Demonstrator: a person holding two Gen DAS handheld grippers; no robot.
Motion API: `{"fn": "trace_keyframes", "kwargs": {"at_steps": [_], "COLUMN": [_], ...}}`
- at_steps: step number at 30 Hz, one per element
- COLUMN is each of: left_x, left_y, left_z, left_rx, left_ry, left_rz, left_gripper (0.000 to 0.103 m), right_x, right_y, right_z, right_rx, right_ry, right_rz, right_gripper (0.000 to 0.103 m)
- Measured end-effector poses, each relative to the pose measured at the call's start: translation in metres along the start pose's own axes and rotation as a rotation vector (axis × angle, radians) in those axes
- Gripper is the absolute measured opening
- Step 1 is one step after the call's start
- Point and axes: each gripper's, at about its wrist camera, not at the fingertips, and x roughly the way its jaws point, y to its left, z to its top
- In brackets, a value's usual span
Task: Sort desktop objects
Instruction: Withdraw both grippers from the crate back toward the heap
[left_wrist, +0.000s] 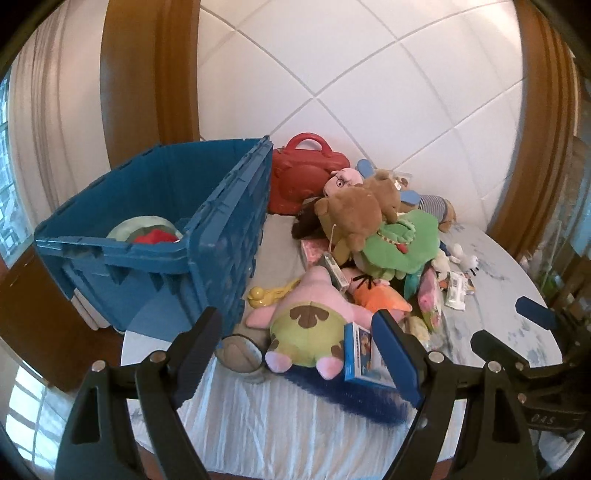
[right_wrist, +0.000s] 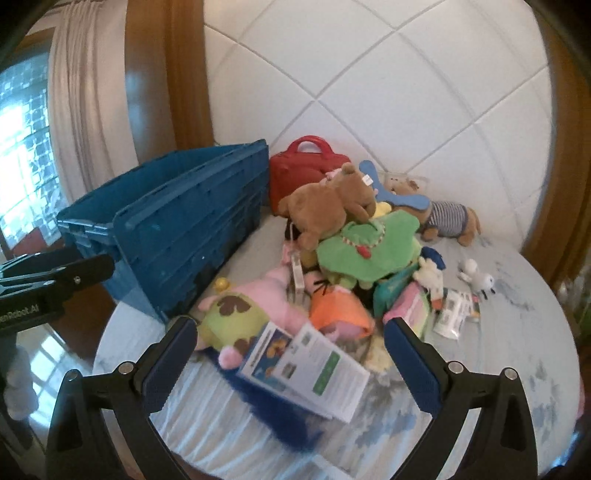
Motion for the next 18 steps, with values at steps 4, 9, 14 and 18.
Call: {"fn": "trace_keyframes", "kwargs": {"at_steps": [4, 9, 14, 18], "left_x": [-0.011, -0.021, -0.028, -0.030], "left_y": [0.010, 0.018, 0.022, 0.023], "left_z": [-0.008, -0.015, -0.017, -0.018], "left_rx": [0.004, 0.005, 0.002, -0.005], "left_ry": [-0.001, -0.007, -0.017, -0.024], "left_rz": [0.006, 0.012, 0.016, 0.012], "left_gripper": [0.083, 0.083, 0.083, 0.083], "right_x": [-0.013, -0.022, -0.028, -0.029], "right_y": [0.013, 0.024, 0.029, 0.029], "right_z": [-0.005, -0.010, -0.011, -0.012], "right_rx": [0.005, 0.004, 0.005, 0.005], "right_ry": [-0.009, -0.016, -0.024, -0.024], "right_rz": [-0.014, -0.025, -0.032, -0.035], "right_gripper": [0.103, 0.103, 0.103, 0.103]}}
